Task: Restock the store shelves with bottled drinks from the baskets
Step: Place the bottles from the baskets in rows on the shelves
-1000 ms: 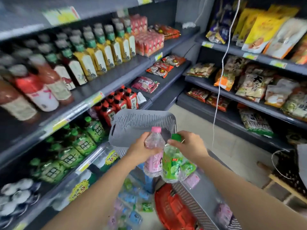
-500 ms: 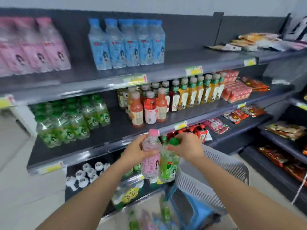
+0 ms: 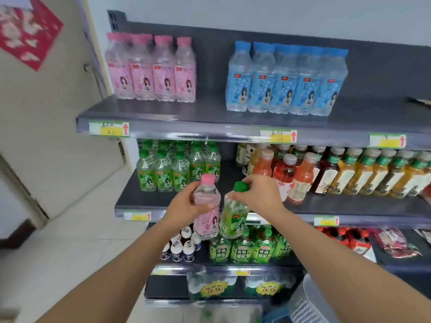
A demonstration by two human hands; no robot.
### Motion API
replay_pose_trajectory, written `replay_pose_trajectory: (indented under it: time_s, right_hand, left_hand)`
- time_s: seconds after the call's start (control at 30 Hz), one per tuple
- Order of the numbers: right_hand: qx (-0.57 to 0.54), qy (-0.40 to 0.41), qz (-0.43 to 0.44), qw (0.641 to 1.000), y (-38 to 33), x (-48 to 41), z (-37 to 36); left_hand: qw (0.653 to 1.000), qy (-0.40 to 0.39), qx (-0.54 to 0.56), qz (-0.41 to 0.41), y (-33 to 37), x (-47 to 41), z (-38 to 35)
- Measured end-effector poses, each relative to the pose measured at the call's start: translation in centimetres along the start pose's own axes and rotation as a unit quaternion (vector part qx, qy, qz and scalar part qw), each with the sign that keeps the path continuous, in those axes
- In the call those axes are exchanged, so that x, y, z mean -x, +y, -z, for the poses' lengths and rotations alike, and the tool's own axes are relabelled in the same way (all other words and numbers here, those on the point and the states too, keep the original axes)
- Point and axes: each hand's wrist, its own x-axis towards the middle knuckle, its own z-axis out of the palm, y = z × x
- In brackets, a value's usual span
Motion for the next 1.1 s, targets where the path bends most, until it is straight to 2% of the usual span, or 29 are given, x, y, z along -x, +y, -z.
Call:
replay_pose_trajectory:
  time_s: [0.37,0.7,1.1]
  right_hand:
    - [-0.021,0.045,0.032,0.998,-4.4,-9.2,-6.7]
    - [0.012,-0.007,0.006,1.000,-5.2,-14.8,-11.8]
    - [-0.011,-0.008,-0.002,1.000,-6.2,-17.6,-13.9]
  left_hand:
    - [0.998,0.039,-0.014,0.039,-4.1,-4.9,6.5]
    - [0.999,0.021,0.023,0.020,-5.9,-8.1,9.2]
    - [1.000,0.014,0.019,0.011,-7.4,-8.7,10.3]
